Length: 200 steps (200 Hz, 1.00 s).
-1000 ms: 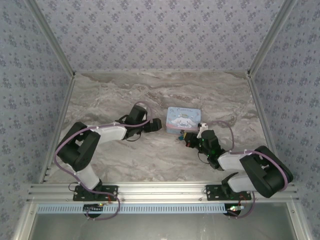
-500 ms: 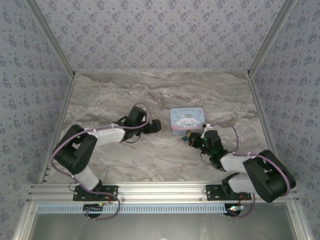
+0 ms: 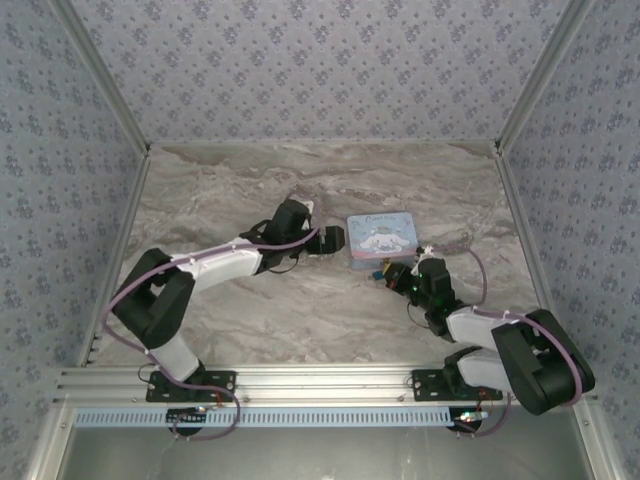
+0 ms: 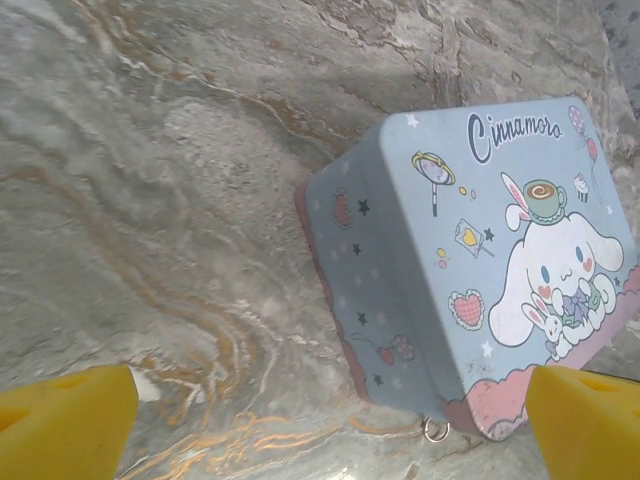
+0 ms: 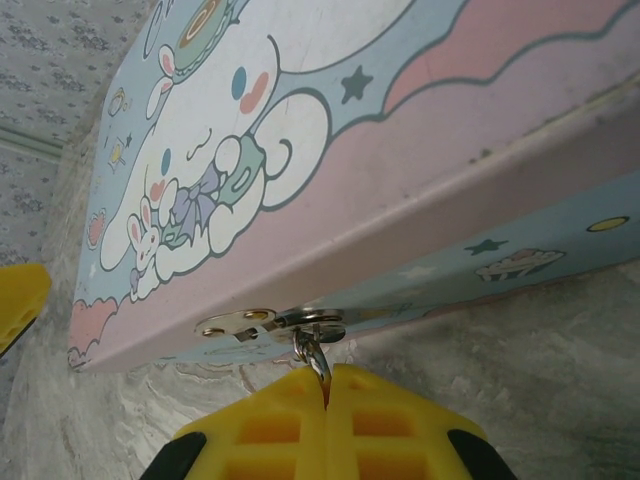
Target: Unlock a padlock with a key
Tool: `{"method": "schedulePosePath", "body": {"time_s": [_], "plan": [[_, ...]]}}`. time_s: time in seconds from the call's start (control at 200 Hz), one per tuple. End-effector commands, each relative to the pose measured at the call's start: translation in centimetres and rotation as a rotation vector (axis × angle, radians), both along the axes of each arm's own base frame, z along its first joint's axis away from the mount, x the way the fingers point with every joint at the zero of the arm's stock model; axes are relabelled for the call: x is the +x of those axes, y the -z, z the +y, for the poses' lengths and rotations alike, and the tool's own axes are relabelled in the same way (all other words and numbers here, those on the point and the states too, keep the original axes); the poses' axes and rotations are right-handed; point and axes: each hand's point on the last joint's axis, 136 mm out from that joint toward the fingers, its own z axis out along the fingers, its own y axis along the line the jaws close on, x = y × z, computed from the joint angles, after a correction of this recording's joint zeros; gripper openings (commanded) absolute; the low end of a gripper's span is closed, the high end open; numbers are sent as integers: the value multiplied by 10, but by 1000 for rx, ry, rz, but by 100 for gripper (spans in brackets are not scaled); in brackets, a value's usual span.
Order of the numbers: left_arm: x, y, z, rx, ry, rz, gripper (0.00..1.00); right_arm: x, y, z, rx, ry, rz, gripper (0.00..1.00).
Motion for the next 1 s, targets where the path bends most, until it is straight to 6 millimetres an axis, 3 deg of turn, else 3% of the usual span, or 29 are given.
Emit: {"method": "schedulePosePath", "body": {"time_s": [0.0, 0.18, 0.335, 0.71, 0.994], "plan": [[-1, 1, -24, 1, 73, 4, 99, -10, 12, -5, -31, -11, 45, 0], [3, 14, -49, 26, 106, 30, 99, -9, 12, -3, -35, -30, 46, 0], [8, 36, -52, 69, 87, 71, 99, -9, 12, -3, -31, -33, 47, 0], [-5, 82, -17, 221, 38, 135, 100, -6, 11, -17, 10, -27, 61, 0], [-8, 101, 4, 242, -12, 169, 99, -6, 12, -38, 42, 13, 71, 0]]}}
